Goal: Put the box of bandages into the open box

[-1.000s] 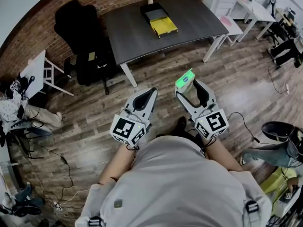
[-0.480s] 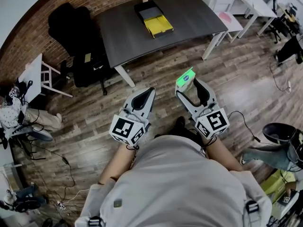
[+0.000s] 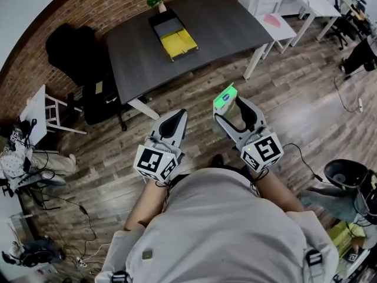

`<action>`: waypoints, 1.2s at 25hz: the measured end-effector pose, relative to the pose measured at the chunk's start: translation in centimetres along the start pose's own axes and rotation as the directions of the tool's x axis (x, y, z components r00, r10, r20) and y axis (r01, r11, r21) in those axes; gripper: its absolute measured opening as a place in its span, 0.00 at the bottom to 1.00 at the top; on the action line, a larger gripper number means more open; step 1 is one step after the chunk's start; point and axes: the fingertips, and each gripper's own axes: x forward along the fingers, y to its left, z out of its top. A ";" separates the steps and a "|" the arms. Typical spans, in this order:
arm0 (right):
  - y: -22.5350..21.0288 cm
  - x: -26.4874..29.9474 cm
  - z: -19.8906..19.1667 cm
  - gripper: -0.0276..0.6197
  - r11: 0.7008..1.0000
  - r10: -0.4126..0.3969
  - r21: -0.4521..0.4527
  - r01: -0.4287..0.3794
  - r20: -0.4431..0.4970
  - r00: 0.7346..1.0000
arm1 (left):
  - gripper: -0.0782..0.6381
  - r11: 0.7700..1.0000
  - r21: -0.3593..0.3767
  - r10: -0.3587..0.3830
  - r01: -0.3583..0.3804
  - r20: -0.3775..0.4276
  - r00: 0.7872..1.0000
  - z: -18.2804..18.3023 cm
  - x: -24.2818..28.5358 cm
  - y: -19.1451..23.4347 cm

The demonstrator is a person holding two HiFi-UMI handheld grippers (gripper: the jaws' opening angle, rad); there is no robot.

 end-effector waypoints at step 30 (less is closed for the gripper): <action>-12.0 22.9 -0.6 0.50 1.000 0.015 0.027 -0.014 -0.055 0.998 | 0.13 0.999 -0.036 -0.020 0.020 -0.001 1.000 0.9 15.4 20.3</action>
